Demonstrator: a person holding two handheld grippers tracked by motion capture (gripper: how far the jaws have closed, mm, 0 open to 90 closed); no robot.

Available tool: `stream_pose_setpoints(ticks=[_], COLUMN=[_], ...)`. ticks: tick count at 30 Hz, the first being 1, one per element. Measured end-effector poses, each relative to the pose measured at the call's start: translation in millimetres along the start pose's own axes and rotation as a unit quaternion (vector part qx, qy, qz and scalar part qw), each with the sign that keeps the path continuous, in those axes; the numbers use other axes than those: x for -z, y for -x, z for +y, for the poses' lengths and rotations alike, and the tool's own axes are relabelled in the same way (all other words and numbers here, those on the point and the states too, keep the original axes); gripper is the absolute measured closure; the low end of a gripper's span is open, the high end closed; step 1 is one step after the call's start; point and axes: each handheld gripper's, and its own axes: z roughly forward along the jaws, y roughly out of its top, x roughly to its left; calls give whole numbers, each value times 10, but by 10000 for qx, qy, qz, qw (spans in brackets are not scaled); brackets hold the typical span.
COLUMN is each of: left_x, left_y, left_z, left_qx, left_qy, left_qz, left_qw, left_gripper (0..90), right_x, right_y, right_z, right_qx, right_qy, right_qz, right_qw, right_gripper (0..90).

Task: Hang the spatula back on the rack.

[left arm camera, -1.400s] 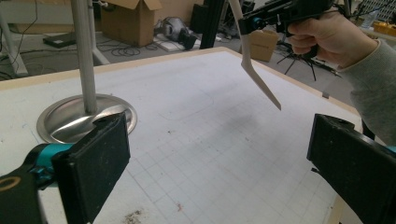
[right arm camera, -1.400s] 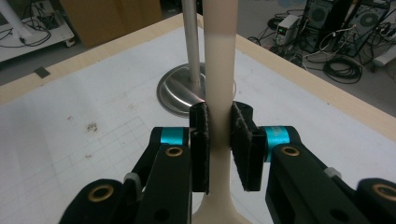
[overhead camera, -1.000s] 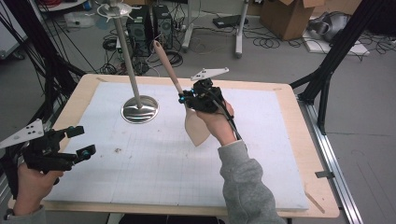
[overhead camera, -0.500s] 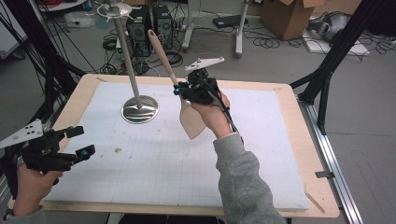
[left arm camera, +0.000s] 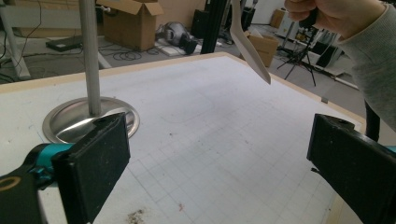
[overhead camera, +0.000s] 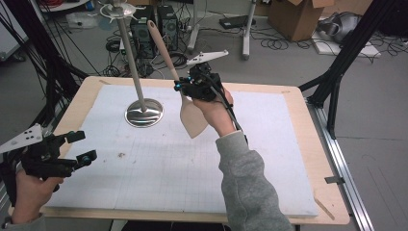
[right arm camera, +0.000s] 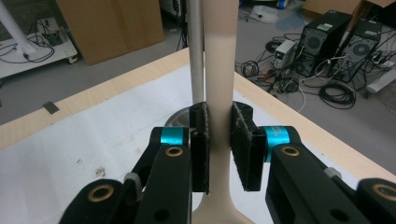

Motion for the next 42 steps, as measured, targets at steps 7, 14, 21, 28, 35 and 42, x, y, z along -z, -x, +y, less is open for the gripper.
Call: stream_pose_setpoints(ticks=[7,14,21,28,35,42], left_x=[-5,25,40,64,60,68], left_y=[-10,1,-7,-11,1,10], left_z=[-15,-16,-28,-34,-30,-26], left_qx=[19,17,30,47,31,35], left_qy=[-10,6,8,22,12,-4], left_qz=[16,32,39,63,41,72], left_qw=[10000,10000,10000,10000,10000,10000], left_gripper=[64,64,64,63,64,64], right_x=[-19,-48,-127,-172,-209,-225], right_y=[14,-26,-14,-29,-30,-17], right_z=[46,112,138,172,177,182], right_qx=[-12,74,32,55,7,-3], right_qy=[6,3,2,20,1,20], right_qz=[64,153,228,282,265,254], right_qw=[10000,9999,9997,9996,9996,9997], right_gripper=[786,786,786,786,785,786])
